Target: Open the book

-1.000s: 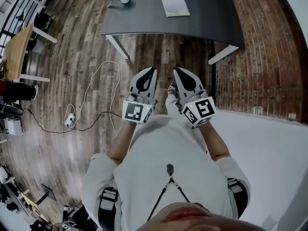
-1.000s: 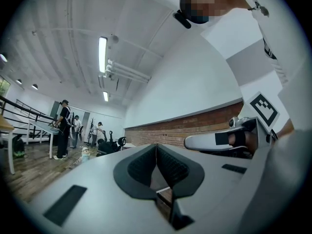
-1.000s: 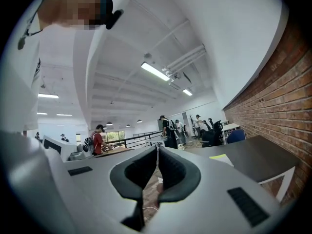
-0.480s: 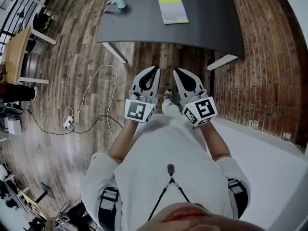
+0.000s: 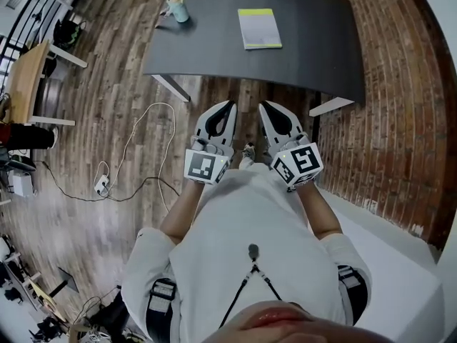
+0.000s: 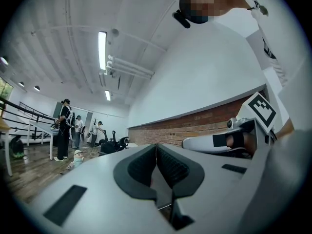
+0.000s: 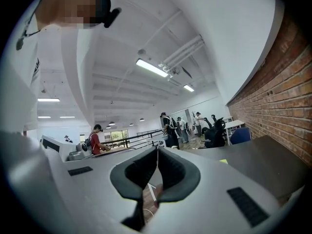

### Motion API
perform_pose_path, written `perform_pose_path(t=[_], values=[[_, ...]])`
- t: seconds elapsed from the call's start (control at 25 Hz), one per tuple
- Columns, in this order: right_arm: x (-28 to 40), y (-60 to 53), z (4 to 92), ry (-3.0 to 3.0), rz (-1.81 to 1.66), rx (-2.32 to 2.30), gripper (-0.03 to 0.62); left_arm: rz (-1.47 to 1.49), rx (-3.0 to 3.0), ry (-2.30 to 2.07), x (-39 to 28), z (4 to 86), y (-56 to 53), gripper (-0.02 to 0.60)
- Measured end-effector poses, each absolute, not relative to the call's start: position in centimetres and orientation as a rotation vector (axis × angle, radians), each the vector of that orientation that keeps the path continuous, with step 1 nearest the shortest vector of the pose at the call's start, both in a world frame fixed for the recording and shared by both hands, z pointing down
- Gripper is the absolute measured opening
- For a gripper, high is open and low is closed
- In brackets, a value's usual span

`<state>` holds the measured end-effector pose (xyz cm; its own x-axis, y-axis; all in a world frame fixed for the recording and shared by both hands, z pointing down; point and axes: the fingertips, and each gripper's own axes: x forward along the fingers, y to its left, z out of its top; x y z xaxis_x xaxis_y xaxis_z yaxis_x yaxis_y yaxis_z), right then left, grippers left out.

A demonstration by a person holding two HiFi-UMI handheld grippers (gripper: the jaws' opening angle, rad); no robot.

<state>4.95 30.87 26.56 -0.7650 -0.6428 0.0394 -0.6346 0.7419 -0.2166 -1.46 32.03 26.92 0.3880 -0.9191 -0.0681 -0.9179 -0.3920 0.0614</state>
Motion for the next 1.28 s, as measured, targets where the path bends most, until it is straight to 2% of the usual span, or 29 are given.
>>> perform_pose_path(t=[0.48,1.28], values=[[7.2,21.9,26.6,2.923,-0.351,-0.982,0.037,-0.128,2.557,-1.792,0.8,27.5,23.3,0.023],[7.9,16.1,29.0,2.965,-0.444,-0.948,0.037,-0.098,2.521,-1.806,1.4,29.1,17.5,0.023]])
